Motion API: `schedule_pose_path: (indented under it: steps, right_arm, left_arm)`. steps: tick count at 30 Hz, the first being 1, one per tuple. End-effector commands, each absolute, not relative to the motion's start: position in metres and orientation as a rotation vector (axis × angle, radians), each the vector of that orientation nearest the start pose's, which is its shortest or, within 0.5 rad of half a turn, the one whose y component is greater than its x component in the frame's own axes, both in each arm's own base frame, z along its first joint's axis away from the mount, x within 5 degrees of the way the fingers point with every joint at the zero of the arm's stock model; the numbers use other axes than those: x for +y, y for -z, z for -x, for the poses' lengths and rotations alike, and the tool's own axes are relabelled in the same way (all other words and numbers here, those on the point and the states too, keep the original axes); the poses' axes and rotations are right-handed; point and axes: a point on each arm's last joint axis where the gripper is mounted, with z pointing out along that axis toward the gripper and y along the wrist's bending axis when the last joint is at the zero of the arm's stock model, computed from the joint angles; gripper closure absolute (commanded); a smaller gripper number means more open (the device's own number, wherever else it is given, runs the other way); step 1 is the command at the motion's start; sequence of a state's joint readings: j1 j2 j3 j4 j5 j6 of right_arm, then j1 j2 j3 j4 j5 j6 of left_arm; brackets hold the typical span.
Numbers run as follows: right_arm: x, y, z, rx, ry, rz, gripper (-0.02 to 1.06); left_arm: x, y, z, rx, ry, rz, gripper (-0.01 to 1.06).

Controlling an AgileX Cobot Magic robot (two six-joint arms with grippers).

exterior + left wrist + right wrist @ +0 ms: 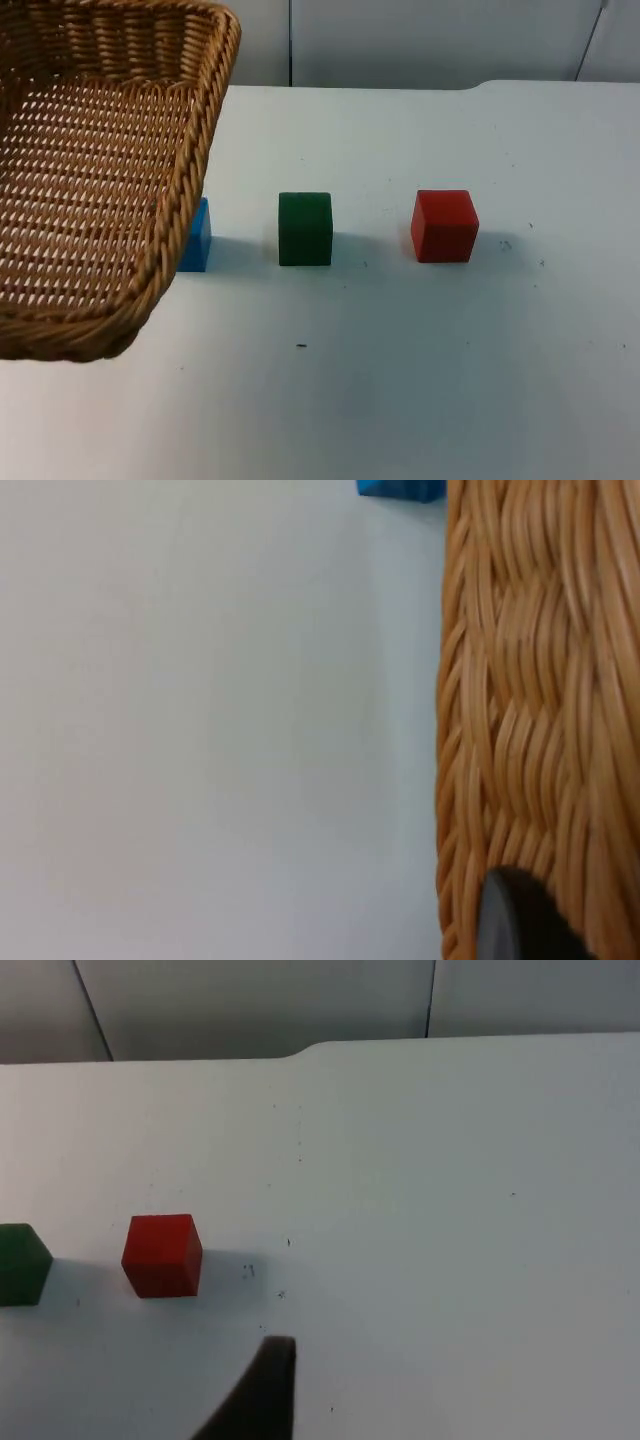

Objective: Pick up the basket with the left hand and place the blue cube into the basket with the right hand.

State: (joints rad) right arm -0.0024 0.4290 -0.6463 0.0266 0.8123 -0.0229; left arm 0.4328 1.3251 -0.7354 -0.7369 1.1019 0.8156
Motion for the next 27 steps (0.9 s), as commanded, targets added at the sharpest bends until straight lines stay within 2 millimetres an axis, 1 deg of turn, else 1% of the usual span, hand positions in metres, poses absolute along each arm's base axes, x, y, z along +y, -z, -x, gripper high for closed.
schedule_pose_path:
  steps: [1, 3, 5, 6, 10, 14, 16, 18, 21, 22, 24, 26, 27]
  right_arm:
    - [0.002, -0.331, -0.073, 2.054, -0.017, 0.009, 0.03]
    - [0.003, -0.331, -0.073, 2.050, -0.031, 0.010, 0.03]
    - [0.004, -0.332, -0.073, 2.046, -0.043, 0.031, 0.03]
    - [0.004, -0.332, -0.073, 2.046, -0.043, 0.031, 0.03]
    - [0.005, -0.332, -0.073, 2.045, -0.057, 0.035, 0.03]
    - [0.006, -0.332, -0.073, 2.041, -0.068, 0.034, 0.03]
    - [0.007, -0.332, -0.073, 2.039, -0.074, 0.051, 0.03]
    - [0.012, -0.333, -0.075, 2.036, -0.120, 0.096, 0.03]
    - [0.020, -0.331, -0.086, 2.055, -0.194, 0.199, 0.03]
    - [0.020, -0.331, -0.086, 2.055, -0.194, 0.199, 0.03]
    - [0.024, -0.333, -0.099, 2.076, -0.224, 0.269, 0.03]
    - [0.028, -0.338, -0.116, 2.091, -0.260, 0.335, 0.03]
    - [0.028, -0.338, -0.116, 2.091, -0.260, 0.335, 0.03]
  left_arm:
    - [0.039, -0.242, -0.211, 2.678, 0.745, -0.056, 1.05]
    - [0.047, -0.247, -0.211, 2.692, 0.709, -0.058, 1.05]
    - [0.057, -0.249, -0.209, 2.673, 0.700, 0.007, 1.05]
    - [0.057, -0.249, -0.209, 2.673, 0.700, 0.007, 1.05]
    - [0.076, -0.247, -0.205, 2.653, 0.668, 0.129, 1.05]
    - [0.081, -0.244, -0.206, 2.663, 0.664, 0.119, 1.05]
    - [0.081, -0.243, -0.206, 2.666, 0.666, 0.119, 1.05]
    - [0.081, -0.242, -0.207, 2.668, 0.673, 0.124, 1.05]
    - [0.081, -0.242, -0.208, 2.662, 0.679, 0.129, 1.05]
    - [0.081, -0.242, -0.208, 2.662, 0.679, 0.129, 1.05]
    - [0.081, -0.242, -0.208, 2.660, 0.677, 0.132, 1.05]
    - [0.082, -0.242, -0.208, 2.658, 0.669, 0.152, 1.05]
    - [0.082, -0.242, -0.208, 2.658, 0.669, 0.152, 1.05]
